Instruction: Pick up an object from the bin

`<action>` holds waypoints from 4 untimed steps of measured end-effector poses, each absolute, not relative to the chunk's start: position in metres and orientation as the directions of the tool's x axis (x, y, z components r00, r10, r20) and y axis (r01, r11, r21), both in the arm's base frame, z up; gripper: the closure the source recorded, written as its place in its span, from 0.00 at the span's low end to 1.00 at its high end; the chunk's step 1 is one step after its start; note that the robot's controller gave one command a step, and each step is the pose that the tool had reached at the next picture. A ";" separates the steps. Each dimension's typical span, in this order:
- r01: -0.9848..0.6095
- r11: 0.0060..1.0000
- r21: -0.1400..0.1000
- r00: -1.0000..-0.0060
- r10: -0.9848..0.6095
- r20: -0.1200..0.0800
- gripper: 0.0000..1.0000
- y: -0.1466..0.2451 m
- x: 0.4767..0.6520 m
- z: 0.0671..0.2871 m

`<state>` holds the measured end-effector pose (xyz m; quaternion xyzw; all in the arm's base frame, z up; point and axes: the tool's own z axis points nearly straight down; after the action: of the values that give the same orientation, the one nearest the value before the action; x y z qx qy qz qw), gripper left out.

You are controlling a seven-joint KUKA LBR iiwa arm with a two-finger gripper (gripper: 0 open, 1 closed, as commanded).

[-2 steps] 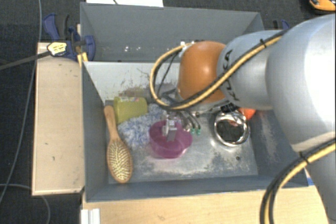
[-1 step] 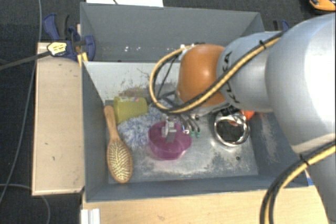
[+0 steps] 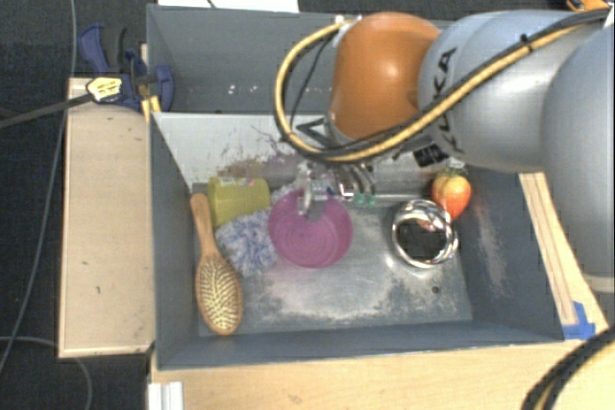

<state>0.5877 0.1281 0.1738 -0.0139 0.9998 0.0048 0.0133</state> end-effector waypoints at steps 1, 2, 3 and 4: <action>-0.008 1.000 0.005 -1.000 -0.008 -0.007 1.00 0.115 0.568 0.093; -0.255 0.967 0.000 -0.966 -0.255 -0.041 1.00 0.119 0.580 0.077; 0.000 1.000 0.008 -1.000 0.000 -0.019 1.00 0.122 0.557 0.178; -0.211 0.978 0.003 -0.977 -0.210 -0.031 1.00 0.116 0.566 0.077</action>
Offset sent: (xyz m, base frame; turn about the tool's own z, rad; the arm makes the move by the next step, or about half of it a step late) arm -0.0091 -0.0084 -0.1000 -0.2357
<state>0.5664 0.1160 0.0774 -0.1059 0.9943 0.0033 0.0153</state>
